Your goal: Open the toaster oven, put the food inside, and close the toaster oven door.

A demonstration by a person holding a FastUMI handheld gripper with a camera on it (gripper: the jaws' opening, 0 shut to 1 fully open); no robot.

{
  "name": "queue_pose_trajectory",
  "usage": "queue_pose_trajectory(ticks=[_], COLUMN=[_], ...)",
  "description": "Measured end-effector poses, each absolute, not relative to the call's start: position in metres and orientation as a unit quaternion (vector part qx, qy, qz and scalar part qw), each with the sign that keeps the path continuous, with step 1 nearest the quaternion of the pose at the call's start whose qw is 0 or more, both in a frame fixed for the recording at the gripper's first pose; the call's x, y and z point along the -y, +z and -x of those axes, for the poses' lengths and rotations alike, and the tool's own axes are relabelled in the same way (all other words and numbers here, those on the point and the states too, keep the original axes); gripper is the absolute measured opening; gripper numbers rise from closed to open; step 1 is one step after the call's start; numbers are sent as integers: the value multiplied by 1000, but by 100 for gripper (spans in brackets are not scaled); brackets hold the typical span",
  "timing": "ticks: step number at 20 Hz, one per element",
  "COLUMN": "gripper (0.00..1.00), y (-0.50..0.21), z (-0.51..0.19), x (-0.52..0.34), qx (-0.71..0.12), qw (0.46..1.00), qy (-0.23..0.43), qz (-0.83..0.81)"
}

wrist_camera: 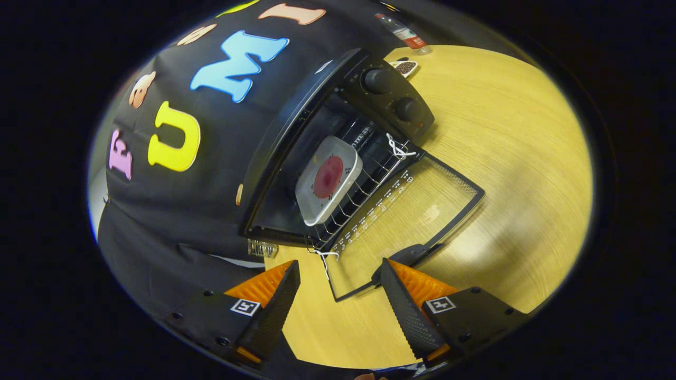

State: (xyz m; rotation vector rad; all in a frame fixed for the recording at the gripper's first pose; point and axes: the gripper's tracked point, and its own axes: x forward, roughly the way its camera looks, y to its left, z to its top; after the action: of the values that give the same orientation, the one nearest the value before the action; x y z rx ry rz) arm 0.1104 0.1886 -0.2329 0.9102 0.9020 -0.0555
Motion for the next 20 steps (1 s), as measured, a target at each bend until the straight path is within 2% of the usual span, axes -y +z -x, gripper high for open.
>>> queue_pose_trajectory(ticks=[8, 14, 20], gripper=[98, 98, 98], y=[-267, -291, -317], z=[-74, -63, -63], x=[-189, -169, -161], qx=[-489, -521, -543], qw=[836, 846, 838], qy=[30, 41, 43], qz=[-248, -107, -32])
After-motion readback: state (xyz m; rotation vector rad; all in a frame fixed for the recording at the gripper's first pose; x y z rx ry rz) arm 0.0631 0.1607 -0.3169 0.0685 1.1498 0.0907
